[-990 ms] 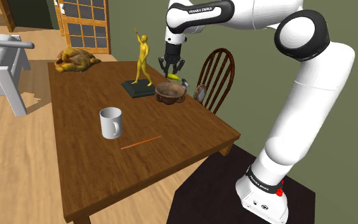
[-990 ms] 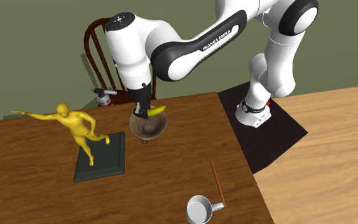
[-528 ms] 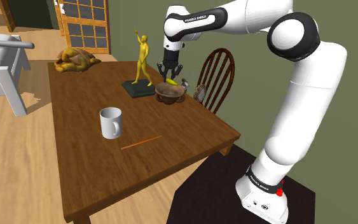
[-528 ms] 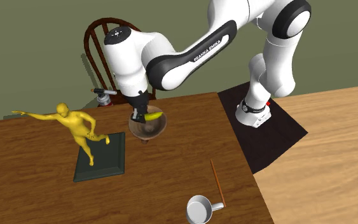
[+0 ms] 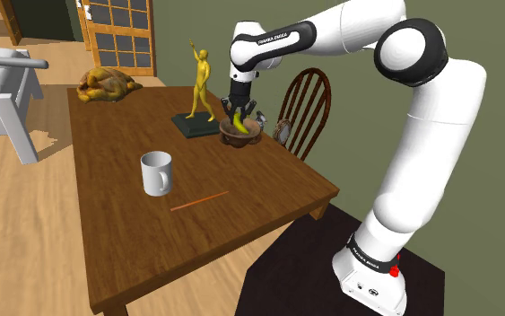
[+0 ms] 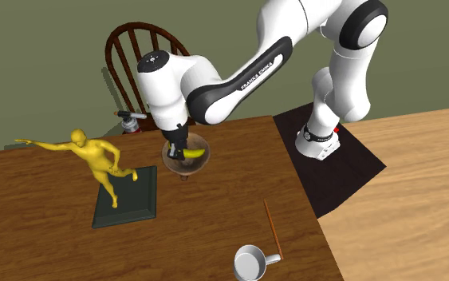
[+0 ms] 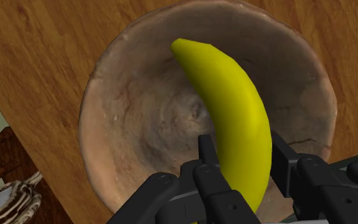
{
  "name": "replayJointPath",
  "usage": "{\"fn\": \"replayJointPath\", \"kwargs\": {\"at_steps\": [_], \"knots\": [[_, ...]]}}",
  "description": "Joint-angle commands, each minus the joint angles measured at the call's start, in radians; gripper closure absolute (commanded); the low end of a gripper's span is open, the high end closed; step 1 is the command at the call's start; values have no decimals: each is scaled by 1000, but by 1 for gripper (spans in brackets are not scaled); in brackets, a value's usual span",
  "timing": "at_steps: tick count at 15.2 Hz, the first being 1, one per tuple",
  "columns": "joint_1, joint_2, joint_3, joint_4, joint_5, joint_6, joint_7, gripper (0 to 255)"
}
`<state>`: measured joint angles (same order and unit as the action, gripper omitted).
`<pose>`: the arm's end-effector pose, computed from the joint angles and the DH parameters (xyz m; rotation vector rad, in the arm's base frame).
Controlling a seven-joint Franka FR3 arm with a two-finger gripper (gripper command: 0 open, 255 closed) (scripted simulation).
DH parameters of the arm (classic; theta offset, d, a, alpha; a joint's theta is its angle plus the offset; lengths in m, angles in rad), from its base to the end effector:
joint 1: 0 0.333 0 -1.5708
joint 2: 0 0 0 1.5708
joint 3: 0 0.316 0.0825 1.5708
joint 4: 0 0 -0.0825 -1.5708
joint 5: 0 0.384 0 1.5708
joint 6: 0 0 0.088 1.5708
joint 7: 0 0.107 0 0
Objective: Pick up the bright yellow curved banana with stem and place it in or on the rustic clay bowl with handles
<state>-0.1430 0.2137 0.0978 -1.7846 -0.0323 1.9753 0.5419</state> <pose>0.6158 -0.0333 0.4318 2.9987 -0.8884 -0.0298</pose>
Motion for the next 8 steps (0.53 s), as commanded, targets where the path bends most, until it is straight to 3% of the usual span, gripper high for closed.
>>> {"fn": "replayJointPath", "kwargs": {"at_steps": [1, 6, 7, 8], "knots": [[0, 2, 0, -2, 0, 4, 1, 255], [0, 2, 0, -2, 0, 4, 1, 255], [0, 1, 0, -2, 0, 4, 1, 0], [0, 2, 0, -2, 0, 4, 1, 0]]}}
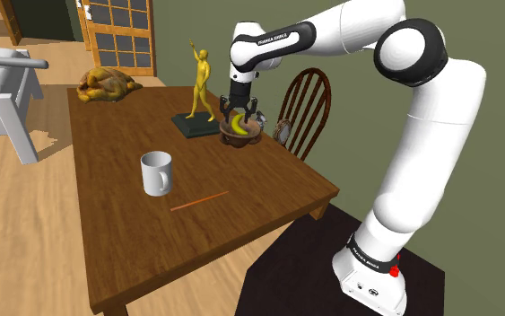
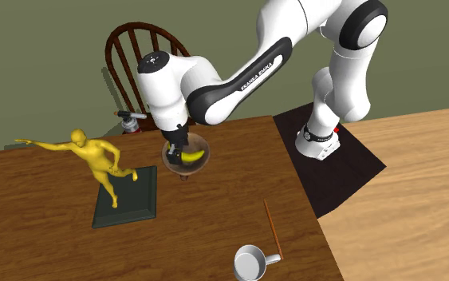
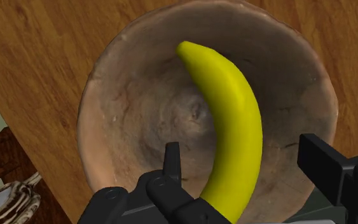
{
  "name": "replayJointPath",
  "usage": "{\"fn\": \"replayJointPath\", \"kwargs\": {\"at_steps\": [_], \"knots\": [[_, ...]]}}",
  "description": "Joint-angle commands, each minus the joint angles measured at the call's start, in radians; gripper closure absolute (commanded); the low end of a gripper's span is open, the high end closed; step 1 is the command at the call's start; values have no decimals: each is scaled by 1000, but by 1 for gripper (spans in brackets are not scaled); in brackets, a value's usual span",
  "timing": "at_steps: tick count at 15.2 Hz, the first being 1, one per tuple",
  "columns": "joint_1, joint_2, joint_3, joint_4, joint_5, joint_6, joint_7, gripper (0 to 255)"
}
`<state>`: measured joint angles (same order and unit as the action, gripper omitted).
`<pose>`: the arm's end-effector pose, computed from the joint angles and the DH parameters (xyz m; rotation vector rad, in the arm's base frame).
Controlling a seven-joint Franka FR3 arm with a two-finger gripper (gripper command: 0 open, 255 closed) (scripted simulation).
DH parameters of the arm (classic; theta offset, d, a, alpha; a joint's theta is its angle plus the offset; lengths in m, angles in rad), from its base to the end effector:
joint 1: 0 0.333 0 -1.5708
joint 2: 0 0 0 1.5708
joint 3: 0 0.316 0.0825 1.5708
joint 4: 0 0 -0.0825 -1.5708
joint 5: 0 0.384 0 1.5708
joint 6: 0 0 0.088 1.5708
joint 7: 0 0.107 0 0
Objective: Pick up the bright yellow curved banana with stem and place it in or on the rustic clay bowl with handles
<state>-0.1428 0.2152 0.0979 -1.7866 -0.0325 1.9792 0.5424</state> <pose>0.6160 -0.0332 0.4302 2.9988 -0.8885 -0.0292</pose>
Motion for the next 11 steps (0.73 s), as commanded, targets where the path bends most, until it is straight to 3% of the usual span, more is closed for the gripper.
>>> {"fn": "replayJointPath", "kwargs": {"at_steps": [1, 4, 8, 11], "knots": [[0, 0, 0, 0, 0, 0, 0, 0], [0, 0, 0, 0, 0, 0, 0, 0], [1, -22, 1, 99, 3, -121, -2, 0], [1, -22, 1, 99, 3, -121, -2, 0]]}}
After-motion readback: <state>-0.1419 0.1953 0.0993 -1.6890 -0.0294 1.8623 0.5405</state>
